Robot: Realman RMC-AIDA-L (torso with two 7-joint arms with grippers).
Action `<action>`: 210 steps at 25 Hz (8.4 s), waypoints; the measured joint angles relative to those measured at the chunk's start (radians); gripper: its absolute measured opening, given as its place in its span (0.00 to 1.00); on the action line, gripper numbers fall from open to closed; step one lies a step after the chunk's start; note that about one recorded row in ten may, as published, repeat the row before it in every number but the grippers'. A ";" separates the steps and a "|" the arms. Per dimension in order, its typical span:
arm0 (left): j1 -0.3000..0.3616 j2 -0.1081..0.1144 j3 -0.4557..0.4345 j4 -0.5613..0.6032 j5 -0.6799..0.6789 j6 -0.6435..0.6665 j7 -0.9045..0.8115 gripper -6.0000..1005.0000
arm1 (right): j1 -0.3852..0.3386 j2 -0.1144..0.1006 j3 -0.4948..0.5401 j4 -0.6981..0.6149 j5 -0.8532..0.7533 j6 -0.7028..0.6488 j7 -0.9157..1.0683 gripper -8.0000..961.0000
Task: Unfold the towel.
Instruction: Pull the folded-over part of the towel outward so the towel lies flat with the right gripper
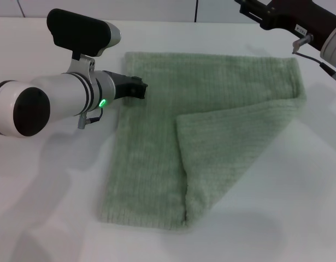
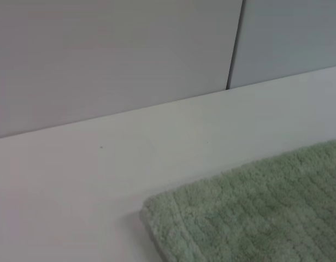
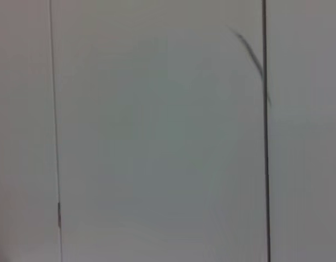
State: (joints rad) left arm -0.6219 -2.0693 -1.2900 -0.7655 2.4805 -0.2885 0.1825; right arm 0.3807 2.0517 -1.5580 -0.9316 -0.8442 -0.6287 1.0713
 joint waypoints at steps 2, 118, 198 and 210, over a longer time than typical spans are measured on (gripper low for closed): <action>0.001 0.000 0.000 0.000 0.000 0.000 0.000 0.00 | 0.003 0.000 0.001 -0.001 -0.035 0.000 0.015 0.75; 0.007 0.004 -0.003 -0.037 0.007 -0.015 0.002 0.00 | 0.512 -0.011 0.261 0.161 -1.349 -0.641 1.000 0.75; 0.004 0.003 0.012 -0.014 0.001 -0.010 0.002 0.00 | 0.590 0.035 0.072 0.358 -1.303 -0.367 0.984 0.75; 0.009 0.003 0.012 -0.019 0.001 -0.011 0.002 0.00 | 0.590 0.036 0.028 0.363 -1.276 -0.347 0.983 0.75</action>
State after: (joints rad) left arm -0.6131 -2.0662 -1.2778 -0.7847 2.4819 -0.2992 0.1841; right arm 0.9710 2.0878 -1.5295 -0.5690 -2.1200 -0.9757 2.0544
